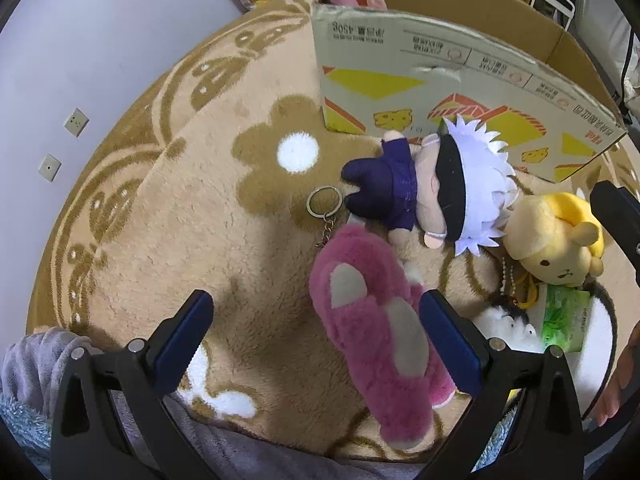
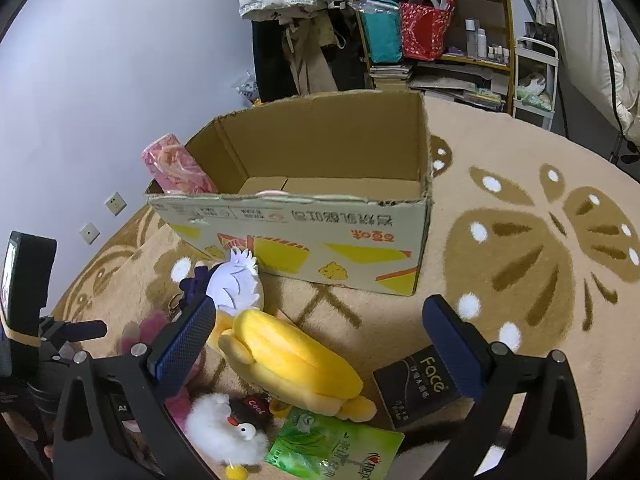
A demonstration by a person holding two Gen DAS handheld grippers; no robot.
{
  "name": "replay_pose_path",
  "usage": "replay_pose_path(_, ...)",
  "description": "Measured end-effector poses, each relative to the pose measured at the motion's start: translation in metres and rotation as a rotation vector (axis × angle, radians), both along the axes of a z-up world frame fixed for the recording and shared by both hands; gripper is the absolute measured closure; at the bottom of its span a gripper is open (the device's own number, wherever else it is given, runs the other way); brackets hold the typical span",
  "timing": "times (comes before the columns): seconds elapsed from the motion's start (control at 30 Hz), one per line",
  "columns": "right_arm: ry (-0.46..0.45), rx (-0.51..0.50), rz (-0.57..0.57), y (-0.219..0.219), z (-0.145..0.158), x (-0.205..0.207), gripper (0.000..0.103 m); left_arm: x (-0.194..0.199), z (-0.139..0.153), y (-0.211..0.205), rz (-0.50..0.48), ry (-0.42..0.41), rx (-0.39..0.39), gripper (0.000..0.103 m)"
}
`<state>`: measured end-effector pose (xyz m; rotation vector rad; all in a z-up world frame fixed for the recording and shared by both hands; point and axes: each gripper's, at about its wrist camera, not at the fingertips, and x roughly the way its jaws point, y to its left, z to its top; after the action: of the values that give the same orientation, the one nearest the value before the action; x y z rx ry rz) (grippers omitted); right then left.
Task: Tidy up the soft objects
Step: 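Grasp the pink bear plush with the left tool while the right tool grasps the yellow plush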
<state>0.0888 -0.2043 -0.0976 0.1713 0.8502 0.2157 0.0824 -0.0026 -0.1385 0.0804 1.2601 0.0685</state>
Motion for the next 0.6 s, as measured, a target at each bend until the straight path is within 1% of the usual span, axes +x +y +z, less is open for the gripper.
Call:
replay_pose_path(0.23,0.026,-0.028,0.032,0.011,-0.009,0.003,0.0,0.003,-0.01,-0.005,-0.019,0.033,0.014,0.001)
replay_pose_path(0.5,0.082,-0.035,0.05,0.014,-0.021,0.007,0.0,0.005,-0.023,-0.006,-0.03,0.081,-0.003,0.001)
replay_pose_path(0.57,0.103,-0.025,0.056,0.014,-0.023,0.008,0.0,0.005,-0.028,-0.009,-0.046,0.101,0.004,0.002)
replay_pose_path(0.6,0.109,-0.022,0.059,0.014,-0.024,0.008,0.0,0.004,-0.029,-0.01,-0.052,0.106,0.004,0.006)
